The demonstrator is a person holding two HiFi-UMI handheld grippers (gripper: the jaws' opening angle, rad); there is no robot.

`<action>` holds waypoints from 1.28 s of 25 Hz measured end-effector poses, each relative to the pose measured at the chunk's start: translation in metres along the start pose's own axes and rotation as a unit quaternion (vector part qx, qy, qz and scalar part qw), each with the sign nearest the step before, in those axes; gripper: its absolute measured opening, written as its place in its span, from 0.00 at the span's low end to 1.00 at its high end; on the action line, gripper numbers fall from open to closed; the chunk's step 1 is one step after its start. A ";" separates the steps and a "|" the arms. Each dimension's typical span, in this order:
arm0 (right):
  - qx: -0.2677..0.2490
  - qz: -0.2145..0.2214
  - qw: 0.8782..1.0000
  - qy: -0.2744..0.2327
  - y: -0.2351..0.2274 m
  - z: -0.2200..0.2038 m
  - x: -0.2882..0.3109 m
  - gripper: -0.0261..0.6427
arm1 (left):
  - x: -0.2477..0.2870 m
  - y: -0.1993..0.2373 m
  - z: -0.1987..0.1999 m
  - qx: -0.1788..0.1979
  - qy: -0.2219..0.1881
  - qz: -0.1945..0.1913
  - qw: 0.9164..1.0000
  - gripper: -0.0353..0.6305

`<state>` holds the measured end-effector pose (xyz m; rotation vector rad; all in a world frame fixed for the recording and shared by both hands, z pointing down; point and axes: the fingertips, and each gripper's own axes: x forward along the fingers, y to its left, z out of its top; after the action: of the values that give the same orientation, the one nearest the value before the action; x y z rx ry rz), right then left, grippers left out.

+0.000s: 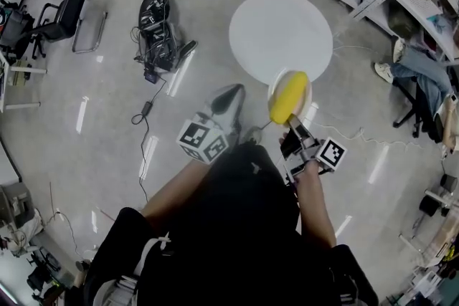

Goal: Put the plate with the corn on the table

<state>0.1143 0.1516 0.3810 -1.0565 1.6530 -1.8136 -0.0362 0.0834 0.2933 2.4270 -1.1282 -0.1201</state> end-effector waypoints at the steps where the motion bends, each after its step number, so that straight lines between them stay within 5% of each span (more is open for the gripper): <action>1: 0.000 0.000 1.000 0.001 -0.001 0.001 0.003 0.11 | 0.002 0.003 -0.002 0.000 0.002 0.000 1.000 0.06; 15: -0.022 0.000 1.000 -0.004 0.001 0.032 0.045 0.11 | 0.050 0.045 0.014 0.010 0.009 -0.017 1.000 0.06; 32: -0.010 -0.011 1.000 -0.001 -0.039 0.049 0.078 0.11 | 0.097 0.082 -0.015 0.005 0.020 -0.021 1.000 0.06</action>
<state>0.1125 0.0679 0.4358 -1.0893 1.6670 -1.8123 -0.0258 -0.0294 0.3535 2.4512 -1.0644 -0.0800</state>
